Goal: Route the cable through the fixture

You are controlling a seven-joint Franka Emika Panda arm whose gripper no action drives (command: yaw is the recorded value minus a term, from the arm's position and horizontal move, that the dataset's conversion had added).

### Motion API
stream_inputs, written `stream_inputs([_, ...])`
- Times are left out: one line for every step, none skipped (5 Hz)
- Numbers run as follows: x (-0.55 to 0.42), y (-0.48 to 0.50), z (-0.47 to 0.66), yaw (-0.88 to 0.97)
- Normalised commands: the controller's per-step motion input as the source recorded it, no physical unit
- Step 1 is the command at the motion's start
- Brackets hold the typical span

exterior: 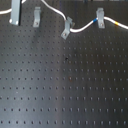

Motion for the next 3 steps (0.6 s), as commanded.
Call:
stream_inputs([-0.392, 0.315, 0.41, -0.08])
stream_inputs([-0.306, 0.280, 0.47, -0.08])
stream_inputs([-0.316, 0.064, 0.36, -0.05])
